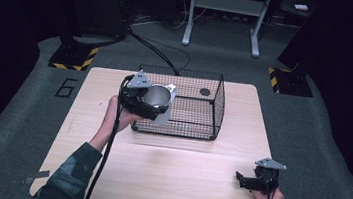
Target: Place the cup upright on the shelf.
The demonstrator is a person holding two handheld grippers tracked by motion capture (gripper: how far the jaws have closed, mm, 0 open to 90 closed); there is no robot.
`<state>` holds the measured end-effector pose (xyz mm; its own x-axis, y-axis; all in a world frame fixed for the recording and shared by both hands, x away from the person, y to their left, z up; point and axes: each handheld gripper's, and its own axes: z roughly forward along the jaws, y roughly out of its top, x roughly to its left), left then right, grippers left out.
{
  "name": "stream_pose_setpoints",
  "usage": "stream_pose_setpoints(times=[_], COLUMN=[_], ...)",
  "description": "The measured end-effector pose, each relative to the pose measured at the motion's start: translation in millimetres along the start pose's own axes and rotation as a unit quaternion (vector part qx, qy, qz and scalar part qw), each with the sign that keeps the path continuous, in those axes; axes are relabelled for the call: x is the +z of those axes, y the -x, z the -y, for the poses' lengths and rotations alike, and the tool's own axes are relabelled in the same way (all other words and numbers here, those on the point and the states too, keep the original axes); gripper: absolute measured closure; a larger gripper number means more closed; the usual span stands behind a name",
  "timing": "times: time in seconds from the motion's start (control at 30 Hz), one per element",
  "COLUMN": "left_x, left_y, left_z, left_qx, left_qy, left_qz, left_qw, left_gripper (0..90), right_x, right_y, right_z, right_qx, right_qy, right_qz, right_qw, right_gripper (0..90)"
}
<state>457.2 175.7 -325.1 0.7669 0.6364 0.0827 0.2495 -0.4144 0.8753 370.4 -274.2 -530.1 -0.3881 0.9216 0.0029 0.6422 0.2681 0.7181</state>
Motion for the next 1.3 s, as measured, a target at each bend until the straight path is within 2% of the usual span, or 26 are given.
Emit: stream_pose_setpoints(times=[0.3, 0.53, 0.97, 1.07, 1.3], left_x=[19.3, 38.1, 71.2, 81.1, 98.4], left_y=[-7.0, -14.5, -28.1, -30.9, -34.1], left_z=[-9.6, -14.0, -11.8, -12.0, -9.0], left_qx=[0.005, -0.004, -0.021, -0.016, -0.019], left_qy=[-0.009, -0.016, -0.034, -0.043, -0.059], left_qz=[-0.003, -0.009, -0.017, -0.020, -0.016], left_qw=[0.9999, 0.9998, 0.9991, 0.9987, 0.9979], left_gripper=[6.1, 6.1, 6.1, 6.1, 6.1], right_x=[0.0, 0.0, 0.2, 0.0, -0.1], right_y=[0.0, -0.1, -0.7, -0.3, -0.3], right_z=[0.0, 0.0, -0.1, 0.0, 0.0], right_qx=[0.000, 0.000, 0.004, 0.001, 0.000], right_qy=[0.000, 0.000, 0.002, 0.001, 0.000], right_qz=[0.000, 0.000, 0.002, 0.001, 0.001], right_qw=[1.0000, 1.0000, 1.0000, 1.0000, 1.0000], right_gripper=[0.0, 0.0, 0.0, 0.0, 0.0])
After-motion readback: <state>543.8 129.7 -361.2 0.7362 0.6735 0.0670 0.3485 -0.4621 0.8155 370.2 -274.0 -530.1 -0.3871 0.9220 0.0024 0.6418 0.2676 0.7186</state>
